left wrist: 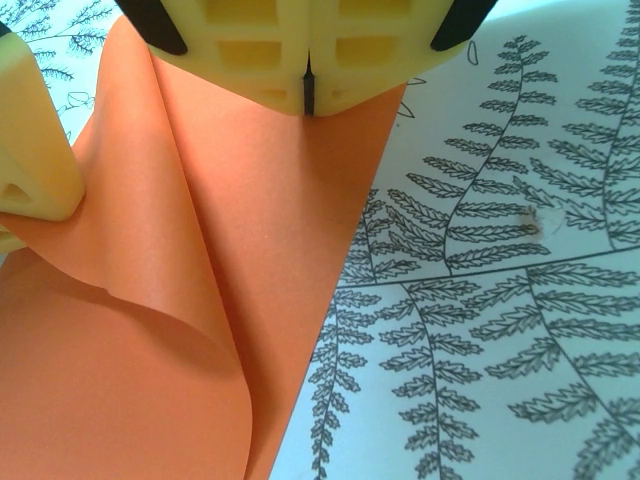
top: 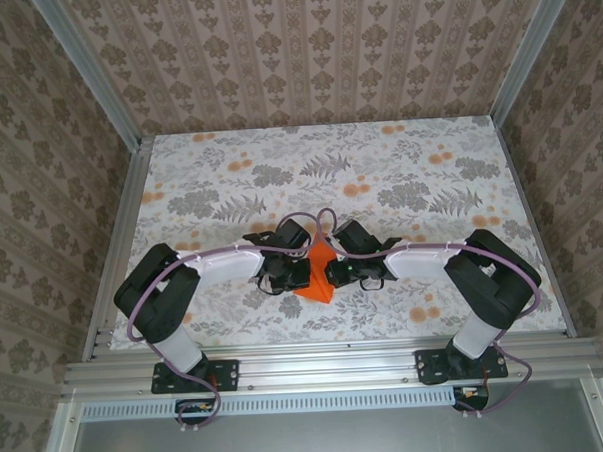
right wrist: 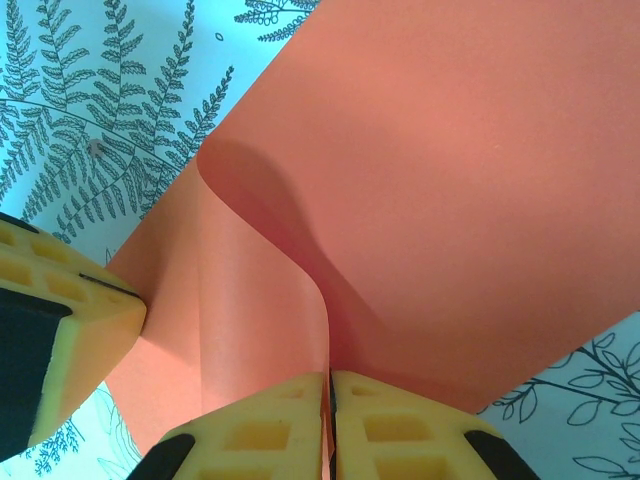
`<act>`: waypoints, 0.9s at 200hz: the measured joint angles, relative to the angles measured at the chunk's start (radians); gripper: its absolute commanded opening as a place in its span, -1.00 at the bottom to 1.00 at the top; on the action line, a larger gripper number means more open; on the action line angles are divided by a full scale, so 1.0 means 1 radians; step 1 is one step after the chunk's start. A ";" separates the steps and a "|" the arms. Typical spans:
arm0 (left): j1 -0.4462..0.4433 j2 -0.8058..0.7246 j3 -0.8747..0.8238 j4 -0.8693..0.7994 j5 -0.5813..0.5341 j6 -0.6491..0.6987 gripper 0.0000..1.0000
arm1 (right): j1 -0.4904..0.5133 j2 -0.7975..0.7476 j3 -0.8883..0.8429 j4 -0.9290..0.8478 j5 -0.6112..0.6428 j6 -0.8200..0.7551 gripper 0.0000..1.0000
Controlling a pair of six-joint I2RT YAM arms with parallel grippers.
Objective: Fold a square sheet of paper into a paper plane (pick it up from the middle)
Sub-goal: Fold the triangle a second time at the center of the table.
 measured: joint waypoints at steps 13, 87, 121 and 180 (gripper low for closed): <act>0.000 0.000 0.000 0.000 -0.001 0.000 -0.97 | 0.000 -0.005 -0.001 0.000 0.000 0.002 -0.79; 0.000 0.000 0.001 0.000 -0.001 0.000 -0.97 | 0.000 -0.026 -0.016 0.000 -0.019 0.021 -0.79; -0.001 0.000 0.001 0.000 -0.001 0.000 -0.97 | 0.000 -0.026 -0.019 0.001 -0.019 0.023 -0.79; -0.001 0.000 0.002 -0.003 -0.001 0.001 -0.97 | 0.000 -0.026 -0.019 0.000 0.000 0.021 -0.79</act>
